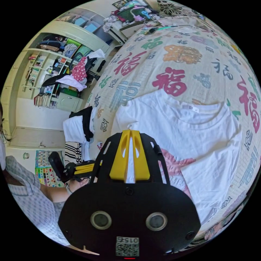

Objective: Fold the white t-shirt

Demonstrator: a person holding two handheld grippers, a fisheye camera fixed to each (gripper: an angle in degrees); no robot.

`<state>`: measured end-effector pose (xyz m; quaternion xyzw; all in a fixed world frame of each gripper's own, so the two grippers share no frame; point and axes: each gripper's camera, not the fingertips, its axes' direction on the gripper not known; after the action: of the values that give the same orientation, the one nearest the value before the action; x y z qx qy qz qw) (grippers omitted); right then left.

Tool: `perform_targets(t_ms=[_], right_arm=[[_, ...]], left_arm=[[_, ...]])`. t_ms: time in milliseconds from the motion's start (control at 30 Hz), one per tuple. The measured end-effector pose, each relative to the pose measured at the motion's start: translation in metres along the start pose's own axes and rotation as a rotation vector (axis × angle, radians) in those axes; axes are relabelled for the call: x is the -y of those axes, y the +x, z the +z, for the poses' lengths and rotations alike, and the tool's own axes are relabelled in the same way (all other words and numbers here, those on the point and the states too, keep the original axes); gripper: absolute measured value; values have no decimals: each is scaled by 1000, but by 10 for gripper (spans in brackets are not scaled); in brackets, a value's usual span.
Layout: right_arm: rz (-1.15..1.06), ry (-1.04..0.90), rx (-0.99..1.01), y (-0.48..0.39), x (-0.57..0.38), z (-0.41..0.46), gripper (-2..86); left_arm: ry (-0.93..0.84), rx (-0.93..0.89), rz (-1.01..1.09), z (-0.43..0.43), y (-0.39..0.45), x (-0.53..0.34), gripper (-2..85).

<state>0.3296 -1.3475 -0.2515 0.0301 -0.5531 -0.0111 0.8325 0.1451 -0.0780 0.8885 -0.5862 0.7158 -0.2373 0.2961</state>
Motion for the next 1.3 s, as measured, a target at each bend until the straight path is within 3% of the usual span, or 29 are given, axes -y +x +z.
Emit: perform_targets(t_ms=[233,467,600,867,967,1133,1300], right_arm=[[141,-4,-69,57,-41,-4,17],[227,-23,-217,79,-69,-39,29],[92,54,-155,65,-71,-59,10],[-44,-201,-93,74,-65,-34,2],[-114,-83,-182,84,-68,-83,25],[-73,-15,-373,136,-54,-148,83],[-2,-67,-392,173,-33,-160,113]], left_arm=[[-152,40,69,73,34,8,-4],[-197,53,141,76,61,17,-3],[-142,75,183,70,80,35,-4],[-335,95,243,127,79,68,-4],[-282,95,309,109,88,92,9],[-92,197,378,79,90,190,106],[-210,217,332,122,82,269,107]])
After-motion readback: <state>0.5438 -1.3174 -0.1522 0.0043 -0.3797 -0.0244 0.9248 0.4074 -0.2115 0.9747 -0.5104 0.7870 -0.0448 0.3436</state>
